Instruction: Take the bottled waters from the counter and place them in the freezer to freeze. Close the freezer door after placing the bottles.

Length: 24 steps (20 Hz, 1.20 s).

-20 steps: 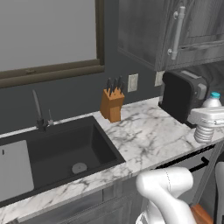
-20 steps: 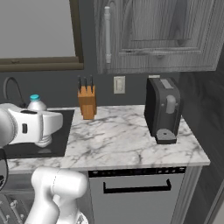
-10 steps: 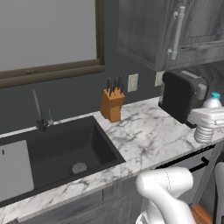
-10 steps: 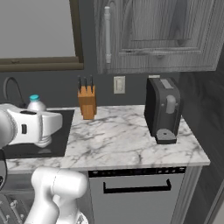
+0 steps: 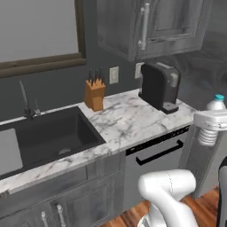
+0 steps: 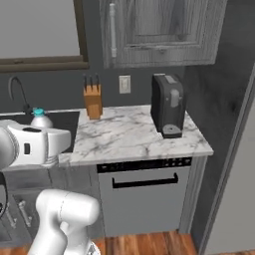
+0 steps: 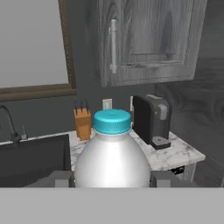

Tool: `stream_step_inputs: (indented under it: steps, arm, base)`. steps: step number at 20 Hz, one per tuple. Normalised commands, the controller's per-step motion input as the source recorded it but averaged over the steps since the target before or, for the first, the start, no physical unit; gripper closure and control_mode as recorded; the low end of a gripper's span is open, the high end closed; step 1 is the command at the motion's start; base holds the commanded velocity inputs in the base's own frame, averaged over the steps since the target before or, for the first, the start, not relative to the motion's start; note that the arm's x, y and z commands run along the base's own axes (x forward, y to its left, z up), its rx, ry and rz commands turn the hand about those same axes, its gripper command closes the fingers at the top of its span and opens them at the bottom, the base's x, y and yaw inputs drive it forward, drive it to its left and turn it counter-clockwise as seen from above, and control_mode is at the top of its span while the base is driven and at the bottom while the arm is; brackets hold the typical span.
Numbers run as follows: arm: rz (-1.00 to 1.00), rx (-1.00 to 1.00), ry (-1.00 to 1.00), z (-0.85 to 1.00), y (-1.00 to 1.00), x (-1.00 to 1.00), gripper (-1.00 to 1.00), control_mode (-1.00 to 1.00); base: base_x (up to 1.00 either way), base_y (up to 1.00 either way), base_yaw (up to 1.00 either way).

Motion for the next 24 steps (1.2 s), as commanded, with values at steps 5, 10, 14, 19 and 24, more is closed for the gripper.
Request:
stream_step_inputs:
  steps: [5, 10, 14, 19, 24]
  arm:
    - [0.0, 0.0, 0.0, 0.0, 0.0, 0.0, 1.0, 1.0]
    - [0.0, 0.0, 0.0, 0.0, 0.0, 0.0, 1.0, 1.0]
    - [0.0, 0.0, 0.0, 0.0, 0.0, 0.0, 1.0, 1.0]
    - [0.0, 0.0, 0.0, 0.0, 0.0, 0.0, 1.0, 1.0]
    - [0.0, 0.0, 0.0, 0.0, 0.0, 0.0, 1.0, 1.0]
  base:
    - [-0.78, -0.25, -0.36]
    - [-0.36, -0.49, -0.54]
    - [-0.03, -0.61, -0.67]
    - [0.26, -0.63, -0.55]
    - [0.65, -0.57, -0.25]
